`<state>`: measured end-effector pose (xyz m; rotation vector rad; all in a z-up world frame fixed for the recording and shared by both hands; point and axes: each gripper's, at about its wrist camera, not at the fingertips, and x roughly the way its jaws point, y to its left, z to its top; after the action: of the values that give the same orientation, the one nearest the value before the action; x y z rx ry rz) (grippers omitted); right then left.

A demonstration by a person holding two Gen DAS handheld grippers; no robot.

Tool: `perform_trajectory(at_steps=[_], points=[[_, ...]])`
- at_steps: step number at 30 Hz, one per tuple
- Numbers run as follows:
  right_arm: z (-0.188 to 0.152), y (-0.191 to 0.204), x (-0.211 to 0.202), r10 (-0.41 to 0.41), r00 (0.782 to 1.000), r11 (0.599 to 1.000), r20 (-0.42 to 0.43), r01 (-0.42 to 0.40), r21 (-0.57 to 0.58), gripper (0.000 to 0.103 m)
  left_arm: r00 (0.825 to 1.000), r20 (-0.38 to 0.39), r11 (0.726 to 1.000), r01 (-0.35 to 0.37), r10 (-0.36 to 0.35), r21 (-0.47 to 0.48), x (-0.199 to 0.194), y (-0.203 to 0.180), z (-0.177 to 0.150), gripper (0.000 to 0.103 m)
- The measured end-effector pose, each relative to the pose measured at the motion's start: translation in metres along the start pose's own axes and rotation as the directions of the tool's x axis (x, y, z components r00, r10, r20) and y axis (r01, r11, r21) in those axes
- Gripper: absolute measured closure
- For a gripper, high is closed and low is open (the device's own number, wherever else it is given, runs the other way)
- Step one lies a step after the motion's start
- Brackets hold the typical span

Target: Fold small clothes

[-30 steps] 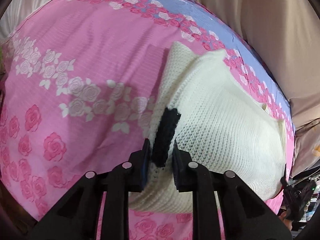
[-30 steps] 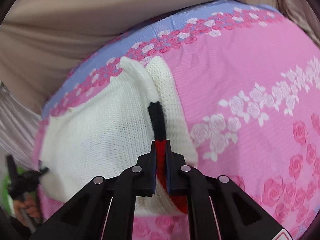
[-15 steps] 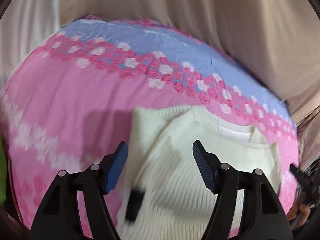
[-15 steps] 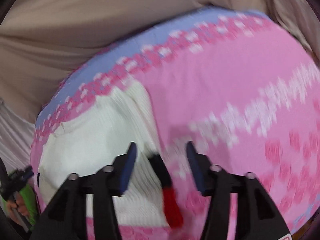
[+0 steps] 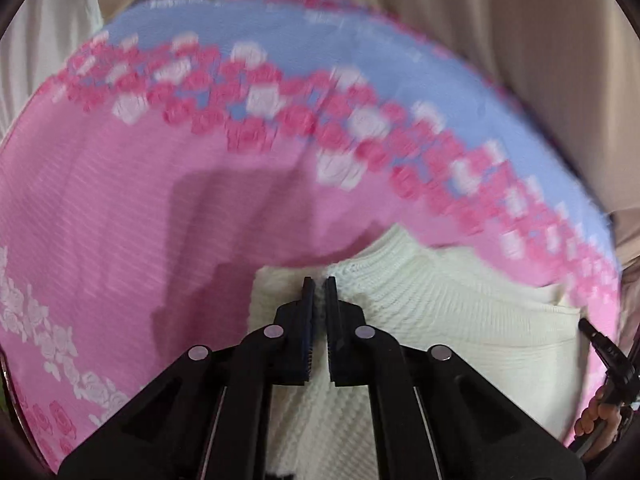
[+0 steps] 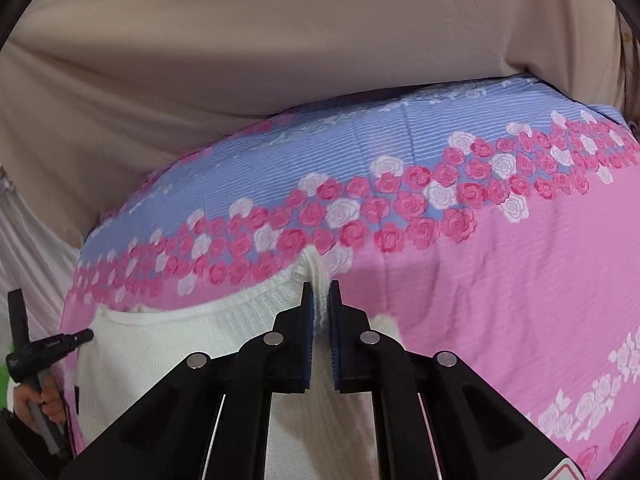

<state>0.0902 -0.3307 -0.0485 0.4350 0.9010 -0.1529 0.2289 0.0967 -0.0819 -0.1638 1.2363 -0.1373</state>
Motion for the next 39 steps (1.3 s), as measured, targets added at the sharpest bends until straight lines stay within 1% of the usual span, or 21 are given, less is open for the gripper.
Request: perform_trajectory(at_steps=[2, 3, 5, 6, 7, 8, 9, 12, 15, 17, 19, 20, 22, 23, 24, 25, 26, 31, 35, 37, 39], points=[[-0.009, -0.006, 0.042, -0.03, 0.989, 1.0, -0.148, 0.03, -0.002, 0.097, 1.0, 0.026, 1.0, -0.01, 0.009, 0.025, -0.01, -0.005, -0.003, 0.095], [-0.01, -0.004, 0.039, -0.039, 0.993, 0.999, -0.114, 0.039, -0.004, 0.096, 0.999, 0.048, 1.0, 0.006, -0.007, 0.024, -0.025, -0.005, -0.006, 0.089], [-0.006, -0.004, 0.018, -0.005, 0.996, 0.997, -0.09, 0.012, 0.081, 0.085, 0.996, 0.092, 1.0, 0.005, -0.007, 0.022, -0.051, 0.001, -0.019, 0.059], [-0.008, -0.005, 0.003, 0.016, 0.998, 0.994, -0.065, -0.009, 0.111, 0.071, 0.991, 0.13, 1.0, 0.006, -0.008, 0.012, -0.07, 0.01, -0.033, 0.038], [-0.012, -0.007, -0.013, 0.023, 0.999, 0.992, -0.033, -0.019, 0.128, 0.062, 0.988, 0.152, 1.0, 0.018, -0.018, 0.0, -0.081, 0.018, -0.045, 0.028], [-0.023, -0.01, -0.033, 0.018, 1.0, 0.991, 0.005, -0.019, 0.136, 0.041, 0.987, 0.158, 0.999, 0.034, -0.032, -0.012, -0.089, 0.027, -0.06, 0.024], [-0.036, -0.014, -0.048, 0.013, 1.0, 0.991, 0.022, -0.016, 0.136, 0.028, 0.989, 0.138, 0.998, 0.05, -0.045, -0.037, -0.093, 0.039, -0.081, 0.018], [-0.089, -0.032, -0.069, 0.009, 1.0, 0.989, -0.022, -0.006, 0.147, 0.027, 0.996, 0.062, 0.987, 0.07, -0.061, -0.145, -0.084, 0.068, -0.134, 0.017], [-0.148, -0.054, -0.073, 0.042, 0.996, 0.968, -0.077, -0.021, 0.251, 0.026, 0.998, -0.005, 0.966, 0.06, -0.064, -0.252, -0.067, 0.077, -0.173, 0.017], [-0.176, -0.061, -0.069, 0.081, 0.994, 0.942, -0.079, -0.051, 0.331, 0.026, 0.998, 0.006, 0.969, 0.062, -0.062, -0.24, -0.064, 0.067, -0.182, 0.013], [-0.188, -0.054, -0.069, 0.063, 0.997, 0.946, -0.042, -0.047, 0.319, 0.024, 0.998, 0.014, 0.982, 0.061, -0.059, -0.179, -0.061, 0.051, -0.182, 0.016], [-0.189, -0.047, -0.068, 0.06, 0.998, 0.953, -0.031, -0.048, 0.3, 0.024, 0.999, 0.003, 0.984, 0.032, -0.032, -0.173, -0.06, 0.047, -0.179, 0.021], [-0.185, -0.032, -0.06, 0.073, 0.996, 0.964, -0.047, -0.059, 0.26, 0.026, 0.998, -0.023, 0.987, 0.05, -0.054, -0.152, -0.061, 0.042, -0.167, 0.07], [-0.18, -0.024, -0.056, 0.101, 0.993, 0.966, -0.061, -0.084, 0.244, 0.042, 0.993, -0.052, 0.983, 0.093, -0.102, -0.157, -0.063, 0.043, -0.16, 0.08], [-0.175, -0.018, -0.053, 0.102, 0.992, 0.97, -0.076, -0.082, 0.23, 0.074, 0.99, -0.061, 0.976, 0.115, -0.128, -0.183, -0.067, 0.047, -0.158, 0.082], [-0.169, -0.015, -0.055, 0.106, 0.991, 0.971, -0.082, -0.085, 0.225, 0.083, 0.988, -0.06, 0.971, 0.129, -0.144, -0.203, -0.074, 0.051, -0.157, 0.085], [-0.162, -0.013, -0.059, 0.119, 0.99, 0.968, -0.077, -0.099, 0.233, 0.087, 0.986, -0.057, 0.97, 0.141, -0.156, -0.2, -0.085, 0.054, -0.156, 0.086], [-0.155, -0.029, -0.121, 0.077, 0.996, 0.98, -0.043, -0.067, 0.185, 0.091, 0.976, -0.144, 0.977, 0.141, -0.164, -0.161, -0.113, 0.067, -0.191, 0.086], [-0.204, -0.057, -0.143, 0.011, 0.988, 0.988, -0.153, 0.013, 0.155, 0.091, 0.951, -0.277, 0.983, 0.098, -0.138, -0.155, -0.096, 0.077, -0.248, 0.086], [-0.237, -0.068, -0.136, 0.001, 0.975, 0.986, -0.222, 0.037, 0.165, 0.091, 0.955, -0.265, 0.983, 0.096, -0.135, -0.157, -0.093, 0.077, -0.258, 0.08], [-0.264, -0.076, -0.12, 0.022, 0.959, 0.984, -0.284, 0.029, 0.175, 0.086, 0.97, -0.209, 0.983, 0.093, -0.125, -0.159, -0.106, 0.073, -0.248, 0.077]])
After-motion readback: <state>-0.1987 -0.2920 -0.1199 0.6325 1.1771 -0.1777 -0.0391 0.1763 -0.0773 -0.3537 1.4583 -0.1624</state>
